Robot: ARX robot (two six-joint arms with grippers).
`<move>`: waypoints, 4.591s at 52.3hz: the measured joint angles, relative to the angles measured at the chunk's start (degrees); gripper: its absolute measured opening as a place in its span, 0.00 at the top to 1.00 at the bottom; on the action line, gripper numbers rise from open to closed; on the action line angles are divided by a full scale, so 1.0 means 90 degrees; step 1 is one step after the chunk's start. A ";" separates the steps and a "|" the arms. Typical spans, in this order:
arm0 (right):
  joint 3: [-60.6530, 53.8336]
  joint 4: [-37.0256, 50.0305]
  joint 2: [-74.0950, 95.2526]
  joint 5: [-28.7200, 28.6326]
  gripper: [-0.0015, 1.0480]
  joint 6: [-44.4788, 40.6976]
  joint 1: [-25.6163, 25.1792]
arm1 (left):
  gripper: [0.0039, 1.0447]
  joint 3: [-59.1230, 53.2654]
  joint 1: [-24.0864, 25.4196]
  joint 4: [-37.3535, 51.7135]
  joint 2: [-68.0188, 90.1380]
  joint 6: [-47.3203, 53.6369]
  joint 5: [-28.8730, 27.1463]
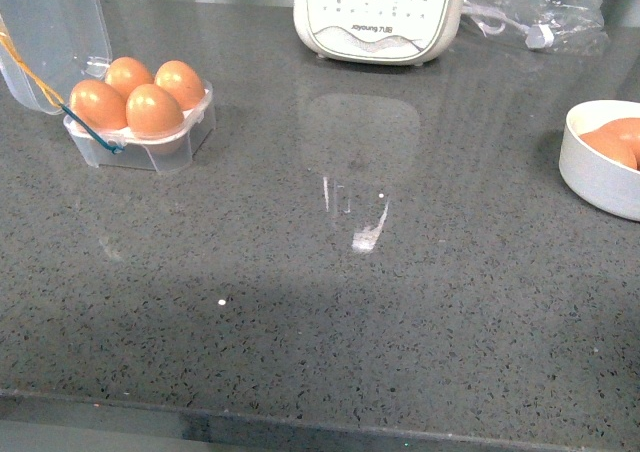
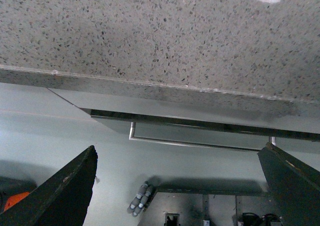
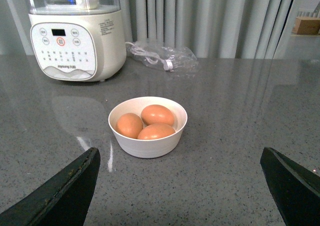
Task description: Put egg into box
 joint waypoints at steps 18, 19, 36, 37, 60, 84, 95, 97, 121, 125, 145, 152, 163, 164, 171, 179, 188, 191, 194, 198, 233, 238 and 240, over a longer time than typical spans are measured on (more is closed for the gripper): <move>0.0000 0.0000 -0.0005 -0.0005 0.07 0.0002 0.0000 | 0.06 0.1530 0.1042 0.2186 0.1979 0.0248 0.1137; 0.0000 0.0000 -0.0005 -0.0005 0.07 0.0000 0.0000 | 0.06 0.1647 0.1044 0.2382 0.2203 0.0270 0.1166; 0.0000 0.0000 -0.0005 -0.0005 0.07 0.0000 0.0000 | 0.06 0.3633 0.1117 0.4090 0.5632 0.0619 0.0857; 0.0000 0.0000 -0.0005 -0.0005 0.07 0.0002 0.0000 | 0.06 0.3679 0.1115 0.4095 0.5710 0.0624 0.0845; 0.0000 0.0000 -0.0005 -0.0005 0.07 0.0002 0.0000 | 0.06 0.4816 0.0685 0.4653 0.7868 0.1319 0.0364; 0.0000 0.0000 -0.0005 -0.0005 0.07 0.0002 0.0000 | 0.06 0.4741 0.0148 0.5224 0.8354 0.1280 0.0260; 0.0000 0.0000 -0.0005 -0.0005 0.07 0.0002 0.0000 | 0.06 0.4381 -0.0316 0.5149 0.8128 0.1005 0.0515; 0.0000 0.0000 -0.0005 -0.0005 0.07 0.0002 0.0000 | 0.06 0.4308 -0.0432 0.5059 0.7978 0.0959 0.0619; 0.0000 0.0000 -0.0005 -0.0005 0.07 0.0002 0.0000 | 0.06 0.3723 -0.1277 0.4245 0.6907 0.1280 0.0818; 0.0000 0.0000 -0.0005 -0.0005 0.07 0.0000 0.0000 | 0.06 0.3725 -0.1275 0.4194 0.6756 0.1321 0.0775; 0.0000 0.0000 -0.0005 -0.0005 0.07 0.0002 0.0000 | 0.06 0.4027 -0.0838 0.3065 0.4471 0.1659 0.0940; 0.0000 0.0000 -0.0005 -0.0005 0.07 0.0002 0.0000 | 0.06 0.3973 -0.0253 0.2676 0.3980 0.1797 0.1270; 0.0000 0.0000 -0.0005 -0.0005 0.07 0.0002 0.0000 | 0.06 0.3602 0.0777 0.2285 0.3531 0.2006 0.1851; 0.0000 0.0000 -0.0005 -0.0007 0.07 0.0002 0.0000 | 0.06 0.3546 0.0869 0.2249 0.3485 0.2028 0.1906; 0.0000 0.0000 -0.0005 -0.0005 0.07 0.0002 0.0000 | 0.06 0.3004 0.1265 0.2081 0.3016 0.2489 0.2052; 0.0000 0.0000 -0.0005 -0.0005 0.07 0.0002 0.0000 | 0.06 0.2603 0.1552 0.2016 0.2647 0.2858 0.2331; 0.0000 0.0000 -0.0005 -0.0005 0.07 0.0002 0.0000 | 0.12 0.2069 0.1610 0.2778 0.2409 0.2625 0.2123; 0.0000 0.0000 -0.0005 -0.0007 0.07 0.0002 0.0000 | 0.20 0.1455 0.1489 0.3973 0.2106 0.1931 0.1851; 0.0000 0.0000 -0.0005 -0.0005 0.07 0.0002 0.0000 | 0.29 0.0928 0.1311 0.4850 0.1807 0.1311 0.1678; 0.0000 0.0000 -0.0005 -0.0005 0.07 0.0002 0.0000 | 0.41 0.0437 0.1059 0.5476 0.1472 0.0665 0.1462; 0.0000 0.0000 -0.0005 -0.0007 0.07 0.0002 0.0000 | 0.97 -0.1469 -0.0578 0.5712 -0.0194 -0.0034 -0.0085; 0.0000 0.0000 -0.0005 -0.0005 0.07 0.0002 0.0000 | 0.97 -0.1610 -0.0580 0.5620 -0.0425 -0.0034 -0.0090; 0.0000 0.0000 -0.0005 -0.0007 0.07 0.0002 0.0000 | 0.97 -0.1661 -0.0580 0.5574 -0.0517 -0.0034 -0.0095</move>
